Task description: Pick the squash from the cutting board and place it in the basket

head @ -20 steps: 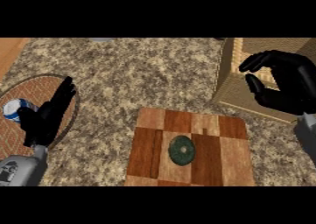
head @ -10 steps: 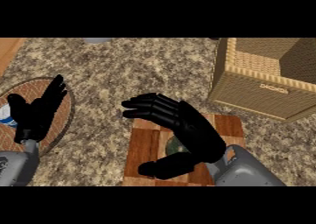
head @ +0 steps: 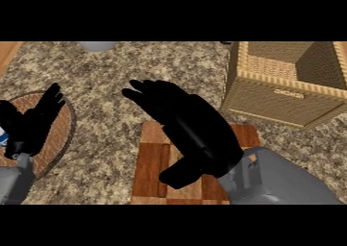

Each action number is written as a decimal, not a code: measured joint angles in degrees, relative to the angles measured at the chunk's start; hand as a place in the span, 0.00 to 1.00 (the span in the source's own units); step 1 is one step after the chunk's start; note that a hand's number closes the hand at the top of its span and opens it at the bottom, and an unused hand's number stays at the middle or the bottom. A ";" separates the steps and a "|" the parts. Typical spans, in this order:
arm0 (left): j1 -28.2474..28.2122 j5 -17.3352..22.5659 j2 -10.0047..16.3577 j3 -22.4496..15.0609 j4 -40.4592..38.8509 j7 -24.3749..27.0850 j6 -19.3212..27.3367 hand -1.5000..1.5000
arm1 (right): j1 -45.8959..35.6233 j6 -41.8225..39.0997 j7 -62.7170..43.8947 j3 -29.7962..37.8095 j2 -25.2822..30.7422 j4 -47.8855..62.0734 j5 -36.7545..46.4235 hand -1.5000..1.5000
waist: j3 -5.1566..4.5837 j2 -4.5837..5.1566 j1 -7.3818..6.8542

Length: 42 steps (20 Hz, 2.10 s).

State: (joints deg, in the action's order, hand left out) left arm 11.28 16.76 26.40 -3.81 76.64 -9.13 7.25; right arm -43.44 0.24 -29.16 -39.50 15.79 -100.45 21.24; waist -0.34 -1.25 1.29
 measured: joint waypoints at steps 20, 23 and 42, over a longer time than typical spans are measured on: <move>0.32 -0.76 -0.70 1.67 0.69 -0.70 -1.02 0.50 | -7.50 -28.92 -27.39 20.01 14.30 -11.89 -33.52 0.00 | 0.30 0.82 -0.26; -0.34 -1.50 -1.33 1.60 2.19 -1.18 -0.73 0.50 | -2.61 -28.90 -27.04 23.06 16.70 -17.25 -35.10 0.00 | 0.34 0.90 -0.48; 1.31 -4.52 -3.84 4.25 -1.21 0.21 -4.31 0.50 | 26.15 -17.19 3.40 13.96 2.89 -12.23 1.49 0.00 | 0.37 1.36 -1.46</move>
State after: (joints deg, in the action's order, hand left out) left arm 12.59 12.24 22.55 0.45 75.43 -8.92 2.93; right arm -17.28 -16.95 -25.76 -25.53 18.69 -112.67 22.73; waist 0.03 0.11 -0.17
